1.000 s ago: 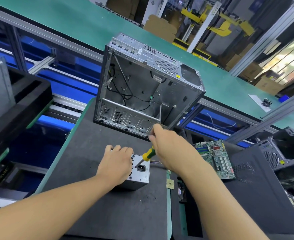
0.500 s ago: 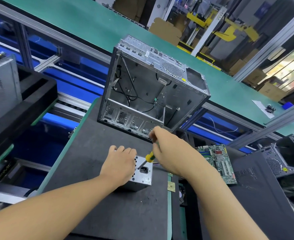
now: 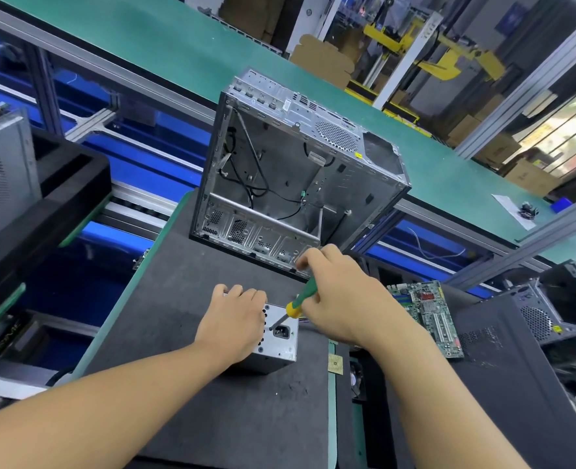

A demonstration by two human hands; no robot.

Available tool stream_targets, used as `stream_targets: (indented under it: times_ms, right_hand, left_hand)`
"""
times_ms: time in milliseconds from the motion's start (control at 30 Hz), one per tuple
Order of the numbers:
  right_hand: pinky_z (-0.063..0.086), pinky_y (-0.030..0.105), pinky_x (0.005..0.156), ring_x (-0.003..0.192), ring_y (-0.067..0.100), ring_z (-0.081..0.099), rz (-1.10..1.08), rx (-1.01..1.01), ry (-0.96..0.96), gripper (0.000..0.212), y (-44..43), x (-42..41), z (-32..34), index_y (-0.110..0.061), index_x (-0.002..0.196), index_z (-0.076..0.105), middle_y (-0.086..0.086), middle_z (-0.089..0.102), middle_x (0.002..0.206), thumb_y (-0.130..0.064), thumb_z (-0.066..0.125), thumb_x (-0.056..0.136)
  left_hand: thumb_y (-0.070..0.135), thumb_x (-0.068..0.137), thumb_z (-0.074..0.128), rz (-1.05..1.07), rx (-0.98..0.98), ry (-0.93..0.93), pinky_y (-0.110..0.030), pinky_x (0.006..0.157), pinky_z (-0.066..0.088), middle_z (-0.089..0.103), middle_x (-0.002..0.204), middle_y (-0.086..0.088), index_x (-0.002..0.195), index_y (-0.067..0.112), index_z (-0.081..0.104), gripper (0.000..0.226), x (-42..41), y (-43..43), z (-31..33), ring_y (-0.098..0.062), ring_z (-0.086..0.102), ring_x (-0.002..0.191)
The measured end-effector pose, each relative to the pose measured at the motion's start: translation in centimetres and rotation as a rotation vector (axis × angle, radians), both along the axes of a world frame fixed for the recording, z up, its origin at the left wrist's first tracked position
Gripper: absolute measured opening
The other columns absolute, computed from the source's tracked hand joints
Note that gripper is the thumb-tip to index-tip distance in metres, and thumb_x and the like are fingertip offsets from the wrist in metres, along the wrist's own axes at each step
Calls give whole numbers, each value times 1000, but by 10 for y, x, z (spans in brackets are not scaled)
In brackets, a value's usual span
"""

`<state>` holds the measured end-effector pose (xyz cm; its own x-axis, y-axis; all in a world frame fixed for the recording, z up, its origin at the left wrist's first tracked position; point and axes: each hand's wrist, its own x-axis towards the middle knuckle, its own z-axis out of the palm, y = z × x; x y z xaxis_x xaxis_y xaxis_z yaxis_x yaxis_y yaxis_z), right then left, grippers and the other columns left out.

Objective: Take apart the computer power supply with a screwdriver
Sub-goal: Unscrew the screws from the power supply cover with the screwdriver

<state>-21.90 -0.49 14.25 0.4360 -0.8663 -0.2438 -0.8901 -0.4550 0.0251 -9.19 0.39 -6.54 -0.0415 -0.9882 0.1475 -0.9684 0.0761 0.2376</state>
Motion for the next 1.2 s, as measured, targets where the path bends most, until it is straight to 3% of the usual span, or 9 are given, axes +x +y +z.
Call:
stream_targets:
  times_ms: [167, 267, 367, 467, 667, 733, 867, 1033, 1200]
  right_hand:
    - [37, 38, 64, 79, 30, 55, -36, -99, -6, 28, 3, 3, -5, -26, 109, 40, -4, 52, 105, -51, 32, 99]
    - [45, 40, 65, 74, 32, 56, -8, -119, -55, 21, 1, 5, -7, -24, 107, 40, 1, 60, 93, -41, 28, 104]
    - [49, 40, 74, 87, 27, 55, 14, -47, -71, 21, 2, 4, -5, -28, 117, 42, -4, 55, 110, -24, 36, 98]
    - [41, 36, 72, 102, 20, 45, 36, -2, -53, 32, 3, 2, -4, -31, 121, 42, -10, 44, 119, -26, 43, 89]
    - [43, 39, 67, 79, 31, 60, 11, -164, -8, 20, 3, 3, -9, -26, 108, 40, -5, 59, 101, -42, 29, 103]
    - [46, 40, 69, 82, 30, 60, 36, -159, -9, 15, 2, 3, -8, -27, 114, 40, -4, 57, 107, -33, 36, 101]
    - [43, 37, 72, 101, 19, 44, 46, -16, -48, 33, 1, 1, -4, -30, 123, 41, -8, 43, 119, -25, 44, 90]
    - [40, 38, 63, 79, 30, 60, 23, -164, 28, 24, 1, 3, -8, -25, 113, 40, -5, 55, 105, -43, 29, 102]
    - [49, 39, 69, 87, 26, 57, 70, -100, 7, 24, 0, 3, -5, -26, 121, 40, -3, 48, 116, -27, 41, 97]
  left_hand:
    - [31, 98, 31, -2, 4, -10, -39, 90, 31, 58, 102, 10, 113, 26, 50, 25, -1, 0, 1, -20, 50, 93]
    - [30, 98, 31, 0, -2, 3, -39, 90, 32, 58, 100, 9, 111, 26, 51, 24, 0, 1, 1, -21, 50, 92]
    - [28, 97, 35, 1, -27, 9, -39, 88, 32, 58, 93, 8, 106, 24, 54, 21, 0, 1, 2, -21, 49, 86]
    - [27, 97, 39, 4, -37, 13, -39, 86, 34, 58, 91, 7, 103, 24, 55, 18, 0, 2, 2, -21, 51, 84]
    - [28, 98, 35, 3, -29, 16, -39, 88, 33, 58, 93, 8, 104, 25, 53, 19, -1, 1, 1, -21, 49, 86]
    - [29, 97, 34, 7, -30, 11, -39, 88, 32, 58, 94, 9, 106, 25, 53, 21, -1, 1, 0, -20, 50, 87]
    - [30, 97, 35, 12, -30, -2, -39, 87, 31, 57, 93, 9, 105, 25, 52, 20, -1, 0, -1, -20, 50, 86]
    - [28, 97, 38, 6, -52, -1, -39, 85, 33, 57, 88, 8, 101, 24, 54, 18, -1, 0, -2, -20, 48, 82]
    - [29, 97, 36, 3, -49, -8, -39, 85, 34, 57, 89, 8, 101, 24, 53, 18, -1, 0, -1, -21, 48, 82]
